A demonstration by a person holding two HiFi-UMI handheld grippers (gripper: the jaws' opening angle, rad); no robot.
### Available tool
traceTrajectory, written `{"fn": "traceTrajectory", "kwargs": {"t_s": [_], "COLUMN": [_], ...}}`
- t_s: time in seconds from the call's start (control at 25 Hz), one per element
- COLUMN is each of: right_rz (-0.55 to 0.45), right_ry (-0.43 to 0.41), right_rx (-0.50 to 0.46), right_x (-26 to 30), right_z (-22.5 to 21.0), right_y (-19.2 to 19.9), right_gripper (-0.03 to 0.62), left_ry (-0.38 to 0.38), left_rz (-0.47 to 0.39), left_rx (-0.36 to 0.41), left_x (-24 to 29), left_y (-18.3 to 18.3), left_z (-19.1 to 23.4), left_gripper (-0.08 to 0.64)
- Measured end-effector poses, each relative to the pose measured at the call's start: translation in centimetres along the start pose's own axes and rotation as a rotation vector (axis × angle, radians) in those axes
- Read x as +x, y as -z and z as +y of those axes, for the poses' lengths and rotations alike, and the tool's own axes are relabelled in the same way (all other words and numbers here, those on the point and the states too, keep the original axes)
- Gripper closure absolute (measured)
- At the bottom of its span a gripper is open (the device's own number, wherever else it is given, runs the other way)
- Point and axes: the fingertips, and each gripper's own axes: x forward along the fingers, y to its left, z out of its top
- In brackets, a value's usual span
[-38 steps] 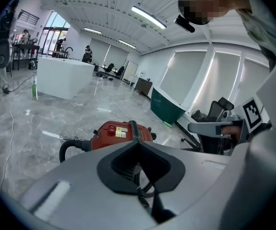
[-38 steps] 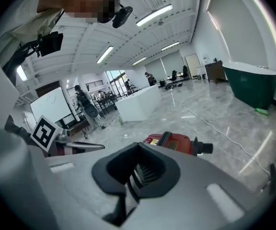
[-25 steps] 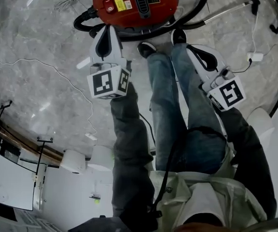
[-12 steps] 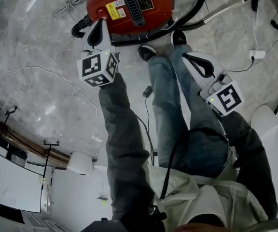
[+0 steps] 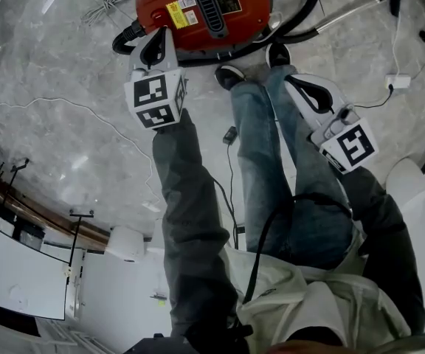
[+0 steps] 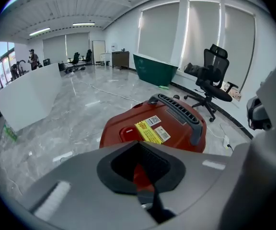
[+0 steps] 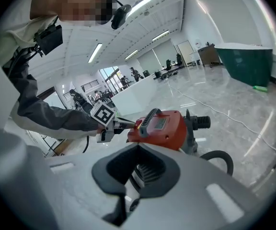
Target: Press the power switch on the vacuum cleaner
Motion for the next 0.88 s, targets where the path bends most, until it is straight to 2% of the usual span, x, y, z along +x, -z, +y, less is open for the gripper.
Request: {"fn": "traceTrajectory", "kwargs": {"t_s": [0.4,0.56,0.76,0.88], "right_rz": [0.031,0.007,0.027,0.036], "right_ry": [-0.02,-0.006,0.025,0.031], "right_rx": [0.023,-0.001,0.011,0.033], "right_x": [0.4,-0.1,-1.4,-1.8], "right_z": [1.3,0.4,-0.5,-0.4], "right_y": [0.8,0.7,2.1,2.8], "right_gripper": [0.592,0.592,0.592,0.592], "left_ry": [0.001,-0.053,-0.032,-0.05], "left_rz": [-0.108,-0.164,-0.189,-0.188], "left_rx": [-0.104,-0.093,-0.067,-0.076], "left_x": [-0.5,-0.7,0.0,0.0], "left_y": [-0.2,-1.6,-3.7,-4.2], "left_z": [0.3,0.8,0.6,1.6], "left_gripper": [0.558,0.558,0.558,0.558]}}
